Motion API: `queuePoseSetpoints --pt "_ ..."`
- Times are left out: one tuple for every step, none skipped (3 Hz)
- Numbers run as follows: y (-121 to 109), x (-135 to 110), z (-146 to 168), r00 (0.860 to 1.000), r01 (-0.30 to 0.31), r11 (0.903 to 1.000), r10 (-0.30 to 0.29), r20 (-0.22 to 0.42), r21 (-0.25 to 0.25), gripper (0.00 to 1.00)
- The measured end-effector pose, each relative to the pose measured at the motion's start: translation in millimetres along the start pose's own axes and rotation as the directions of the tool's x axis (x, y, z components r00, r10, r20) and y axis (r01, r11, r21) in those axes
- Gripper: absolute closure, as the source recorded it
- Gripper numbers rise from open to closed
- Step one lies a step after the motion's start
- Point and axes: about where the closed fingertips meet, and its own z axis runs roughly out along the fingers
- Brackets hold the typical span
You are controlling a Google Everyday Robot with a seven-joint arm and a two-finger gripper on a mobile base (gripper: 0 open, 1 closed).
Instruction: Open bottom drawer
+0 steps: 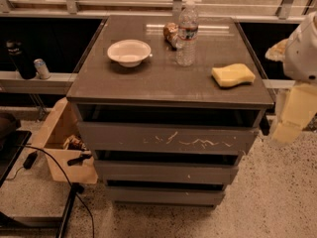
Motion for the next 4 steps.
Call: queuePoseSetpoints --pt "22 11 23 0.999 -0.039 0.9979 0.039 -0.005 -0.052 0.00" --pt "58 22 56 0.997 -0.077 0.9894 0.079 0.005 -0.123 0.00" --pt "82 29 85 0.994 -0.100 0.9812 0.105 0.021 -0.165 0.00" --pt "111 34 130 0.991 -0.098 0.9731 0.114 0.070 -0.209 0.00"
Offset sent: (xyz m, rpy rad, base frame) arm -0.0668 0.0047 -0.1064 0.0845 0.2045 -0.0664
